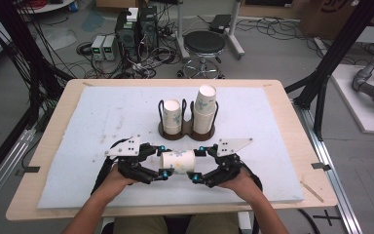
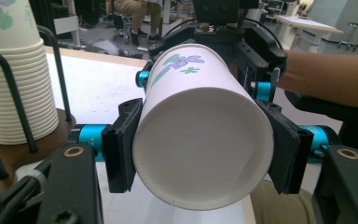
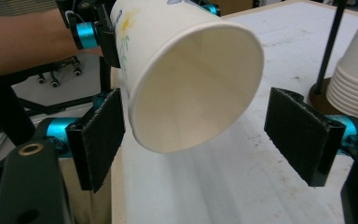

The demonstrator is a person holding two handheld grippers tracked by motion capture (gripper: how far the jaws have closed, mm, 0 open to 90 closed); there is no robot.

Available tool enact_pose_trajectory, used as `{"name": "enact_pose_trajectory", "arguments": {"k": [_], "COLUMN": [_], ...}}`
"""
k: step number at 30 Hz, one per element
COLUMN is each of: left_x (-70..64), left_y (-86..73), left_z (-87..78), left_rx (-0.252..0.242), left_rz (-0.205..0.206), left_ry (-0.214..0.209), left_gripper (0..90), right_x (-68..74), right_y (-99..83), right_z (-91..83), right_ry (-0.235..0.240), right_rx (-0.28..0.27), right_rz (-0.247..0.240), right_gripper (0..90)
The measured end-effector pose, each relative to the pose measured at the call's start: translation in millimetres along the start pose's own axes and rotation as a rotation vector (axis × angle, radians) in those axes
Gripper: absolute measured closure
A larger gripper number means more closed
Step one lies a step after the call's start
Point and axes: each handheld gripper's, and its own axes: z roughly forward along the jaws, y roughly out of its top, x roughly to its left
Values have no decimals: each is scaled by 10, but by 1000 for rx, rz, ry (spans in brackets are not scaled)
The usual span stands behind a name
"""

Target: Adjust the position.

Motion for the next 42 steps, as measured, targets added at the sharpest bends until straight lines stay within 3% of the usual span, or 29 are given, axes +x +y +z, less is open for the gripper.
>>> {"name": "enact_pose_trajectory", "arguments": {"k": [8,16,19,28,33,34,39,42], "left_x": [-8,2,6,1,-1,-6,-10,-3], "left_y": [-5,-17,-23,-38,-52,-55,-55,-33], "left_z": [38,41,39,55,69,73,58,26], "left_rx": [19,16,-1,23,40,51,73,89], "left_rz": [8,-3,-24,-36,-54,-76,-74,-92], "left_ry": [-17,-23,-30,-30,-12,-5,14,65], "left_gripper": [368,370,371,370,314,246,188,162], "right_x": [4,-37,-52,-60,-63,-65,-80,-84], "right_y": [3,-39,-42,-38,-38,-39,-46,-33], "right_z": [58,36,1,-36,-37,-40,-64,-91], "right_ry": [25,60,79,82,81,74,67,55], "right_rx": [5,-33,-59,-66,-56,-47,-46,-43], "right_rz": [-25,-6,1,-12,-18,-18,-12,-17], "right_gripper": [215,289,323,350,356,355,356,356]}}
